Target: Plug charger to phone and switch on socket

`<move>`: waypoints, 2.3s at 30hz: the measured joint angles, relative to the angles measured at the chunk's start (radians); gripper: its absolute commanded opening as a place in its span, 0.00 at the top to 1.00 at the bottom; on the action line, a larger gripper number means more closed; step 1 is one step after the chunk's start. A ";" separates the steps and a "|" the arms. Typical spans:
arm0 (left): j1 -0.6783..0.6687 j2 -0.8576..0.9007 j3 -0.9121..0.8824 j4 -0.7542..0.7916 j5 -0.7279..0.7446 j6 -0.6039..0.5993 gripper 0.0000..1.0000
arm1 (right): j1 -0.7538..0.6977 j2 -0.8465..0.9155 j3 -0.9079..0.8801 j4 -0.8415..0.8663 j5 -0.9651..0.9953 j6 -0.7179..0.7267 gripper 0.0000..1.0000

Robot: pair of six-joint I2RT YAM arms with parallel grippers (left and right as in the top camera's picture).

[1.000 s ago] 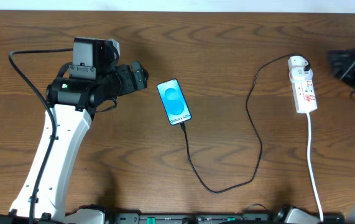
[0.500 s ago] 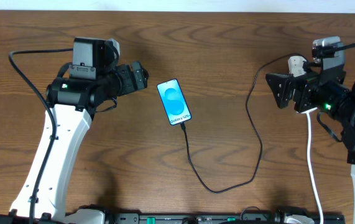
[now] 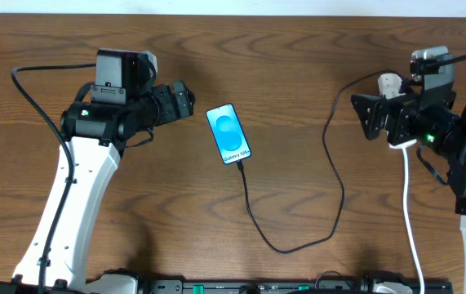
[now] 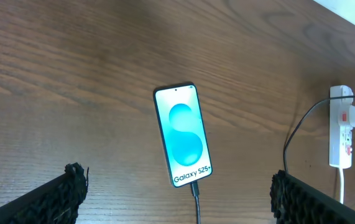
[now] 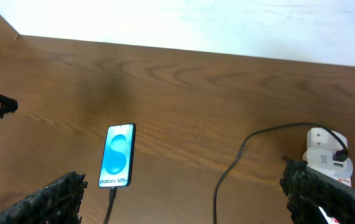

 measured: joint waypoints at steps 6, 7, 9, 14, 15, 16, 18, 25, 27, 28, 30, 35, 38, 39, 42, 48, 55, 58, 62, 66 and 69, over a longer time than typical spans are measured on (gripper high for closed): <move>0.000 0.000 0.000 0.000 0.000 0.000 0.05 | 0.000 -0.024 -0.007 0.102 0.029 -0.008 0.01; 0.000 0.000 0.000 0.000 0.000 0.000 0.04 | 0.000 -0.035 -0.009 0.155 0.035 -0.010 0.01; 0.000 0.000 0.000 0.000 0.000 0.000 0.05 | 0.000 -0.060 -0.014 0.233 0.039 -0.010 0.01; 0.000 0.000 0.000 0.000 0.000 0.000 0.04 | 0.000 -0.148 -0.066 0.422 0.044 -0.014 0.01; 0.000 0.000 0.000 0.000 0.000 0.000 0.05 | 0.001 -0.167 -0.087 0.457 0.045 -0.015 0.01; 0.000 0.000 0.000 0.000 0.000 0.000 0.05 | 0.001 -0.195 -0.127 0.515 0.045 -0.017 0.01; 0.000 0.000 0.000 0.000 0.000 0.000 0.04 | 0.001 -0.225 -0.180 0.582 0.045 -0.018 0.01; 0.000 0.000 0.000 0.000 0.000 0.000 0.05 | 0.001 -0.374 -0.525 0.878 0.048 -0.021 0.01; 0.000 0.000 0.000 0.000 0.000 0.000 0.04 | 0.001 -0.415 -0.627 0.965 0.049 -0.021 0.01; 0.000 0.000 0.000 0.000 0.000 0.000 0.05 | 0.001 -0.435 -0.673 0.999 0.049 -0.021 0.01; 0.000 0.000 0.000 0.000 0.000 0.000 0.05 | 0.001 -0.480 -0.761 1.051 0.051 -0.021 0.01; 0.000 0.000 0.000 0.000 0.000 0.000 0.05 | 0.001 -0.640 -0.986 1.116 0.051 -0.035 0.01; 0.000 0.000 0.000 0.000 0.000 0.000 0.05 | 0.001 -0.754 -1.106 1.131 0.051 -0.065 0.01; 0.000 0.000 0.000 0.000 0.000 0.000 0.05 | 0.001 -0.791 -1.144 1.138 0.051 -0.076 0.01; 0.000 0.000 0.000 0.000 0.000 0.000 0.05 | 0.011 -0.903 -1.252 1.154 0.052 -0.115 0.01; 0.000 0.000 0.000 0.000 0.000 0.000 0.04 | 0.038 -1.061 -1.387 1.152 0.052 -0.196 0.01; 0.000 0.000 0.000 0.000 0.000 0.000 0.05 | 0.045 -1.092 -1.400 1.073 0.088 -0.235 0.01; 0.000 0.000 0.000 0.000 0.000 0.000 0.04 | 0.045 -1.103 -1.400 0.977 0.105 -0.239 0.01; 0.000 0.000 0.000 0.000 -0.001 0.000 0.05 | 0.045 -1.114 -1.400 0.861 0.115 -0.241 0.01; 0.000 0.000 0.000 0.000 0.000 0.000 0.04 | 0.045 -1.117 -1.400 0.835 0.122 -0.241 0.01; 0.000 0.000 0.000 0.000 0.000 0.000 0.04 | 0.045 -1.117 -1.400 0.835 0.122 -0.241 0.01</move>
